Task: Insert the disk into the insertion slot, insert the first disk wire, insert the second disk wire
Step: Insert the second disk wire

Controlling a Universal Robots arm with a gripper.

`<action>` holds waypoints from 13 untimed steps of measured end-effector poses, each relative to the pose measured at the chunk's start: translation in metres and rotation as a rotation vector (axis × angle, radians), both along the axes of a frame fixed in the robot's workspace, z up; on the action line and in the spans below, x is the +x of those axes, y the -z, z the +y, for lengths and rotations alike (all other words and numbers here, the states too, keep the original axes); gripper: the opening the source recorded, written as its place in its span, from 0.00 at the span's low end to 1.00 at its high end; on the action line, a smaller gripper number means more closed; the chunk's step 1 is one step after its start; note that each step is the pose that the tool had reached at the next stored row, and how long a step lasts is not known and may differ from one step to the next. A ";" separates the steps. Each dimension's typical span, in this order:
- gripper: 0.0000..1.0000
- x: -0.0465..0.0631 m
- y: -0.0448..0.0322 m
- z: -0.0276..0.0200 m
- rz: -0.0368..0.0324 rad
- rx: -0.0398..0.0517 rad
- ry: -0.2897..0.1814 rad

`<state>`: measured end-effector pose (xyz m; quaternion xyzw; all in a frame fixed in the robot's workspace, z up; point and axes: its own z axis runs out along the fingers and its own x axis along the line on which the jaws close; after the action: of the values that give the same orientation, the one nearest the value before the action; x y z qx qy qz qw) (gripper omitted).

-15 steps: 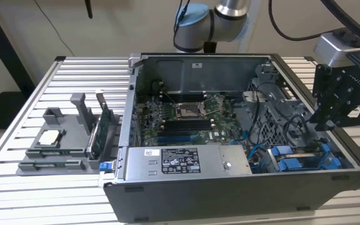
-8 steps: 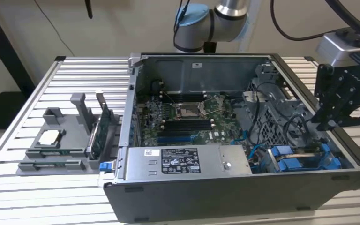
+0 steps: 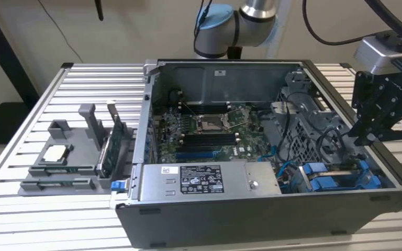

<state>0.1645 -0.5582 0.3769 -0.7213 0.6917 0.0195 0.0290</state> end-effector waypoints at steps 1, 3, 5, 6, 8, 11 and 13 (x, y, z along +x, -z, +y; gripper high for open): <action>0.27 0.000 -0.0003 0.0000 0.0000 -0.0002 0.000; 0.27 0.000 -0.0010 0.0000 0.0000 -0.0005 0.000; 0.27 0.000 -0.0011 0.0003 0.0000 -0.0004 0.000; 0.27 0.000 -0.0011 0.0005 0.0001 -0.0004 0.000; 0.27 0.002 -0.0012 0.0008 0.0001 -0.0006 0.000; 0.27 0.005 -0.0015 0.0008 0.0013 -0.0008 0.000; 0.27 0.007 -0.0013 0.0008 0.0018 -0.0005 0.000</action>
<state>0.1713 -0.5574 0.3783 -0.7214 0.6916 0.0199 0.0282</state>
